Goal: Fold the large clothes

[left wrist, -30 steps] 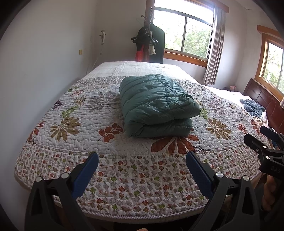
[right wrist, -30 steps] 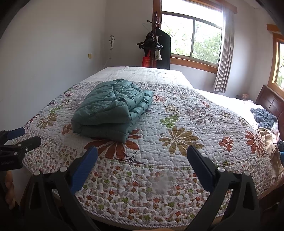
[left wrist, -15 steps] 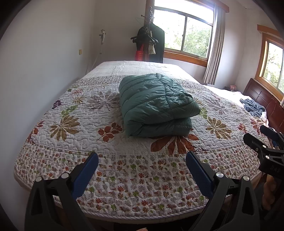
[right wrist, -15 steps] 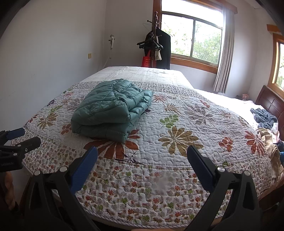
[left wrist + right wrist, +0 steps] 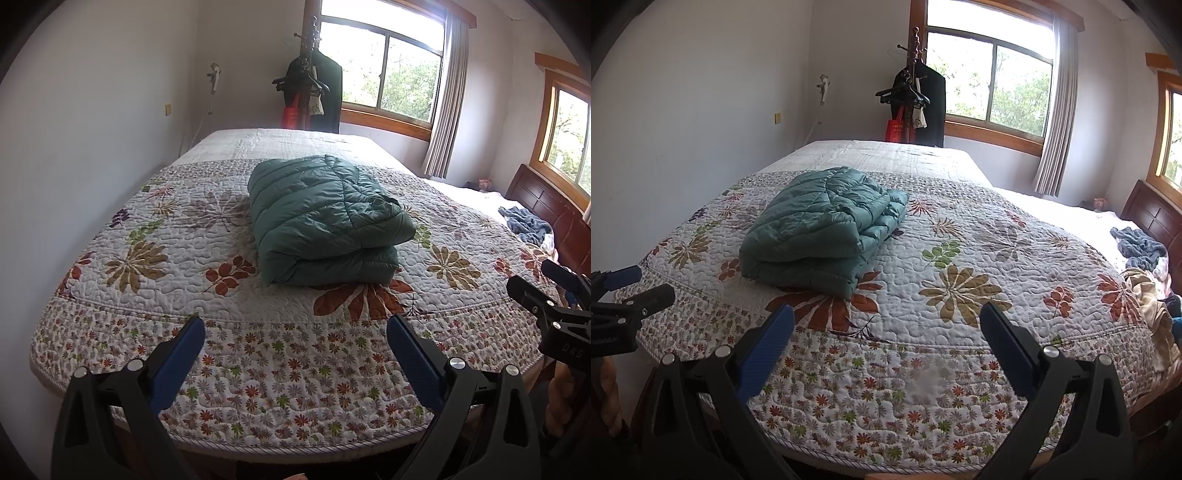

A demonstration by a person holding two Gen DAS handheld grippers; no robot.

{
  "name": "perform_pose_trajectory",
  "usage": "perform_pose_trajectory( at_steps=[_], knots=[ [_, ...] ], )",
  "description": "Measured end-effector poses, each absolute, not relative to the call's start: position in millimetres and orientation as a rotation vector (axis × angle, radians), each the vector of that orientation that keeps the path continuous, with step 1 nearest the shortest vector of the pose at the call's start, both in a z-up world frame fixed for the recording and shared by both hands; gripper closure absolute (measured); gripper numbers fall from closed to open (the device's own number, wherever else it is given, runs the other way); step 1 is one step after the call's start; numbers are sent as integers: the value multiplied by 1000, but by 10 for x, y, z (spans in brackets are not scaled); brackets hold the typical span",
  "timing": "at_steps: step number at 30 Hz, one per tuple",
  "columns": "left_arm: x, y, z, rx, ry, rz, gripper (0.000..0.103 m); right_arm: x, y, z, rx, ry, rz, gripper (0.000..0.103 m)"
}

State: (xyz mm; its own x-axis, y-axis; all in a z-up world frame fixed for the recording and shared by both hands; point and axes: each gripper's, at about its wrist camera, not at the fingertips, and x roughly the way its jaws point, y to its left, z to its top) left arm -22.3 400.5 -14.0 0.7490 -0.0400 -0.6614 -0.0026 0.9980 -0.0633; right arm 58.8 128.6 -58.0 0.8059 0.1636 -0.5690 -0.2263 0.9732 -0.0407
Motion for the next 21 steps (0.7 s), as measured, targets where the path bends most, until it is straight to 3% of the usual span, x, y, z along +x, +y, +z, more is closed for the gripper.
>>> perform_pose_trajectory(
  at_steps=[21],
  knots=[
    [-232,4005,-137,-64,724,-19,4,580,1310,-564,-115,600,212,3]
  ],
)
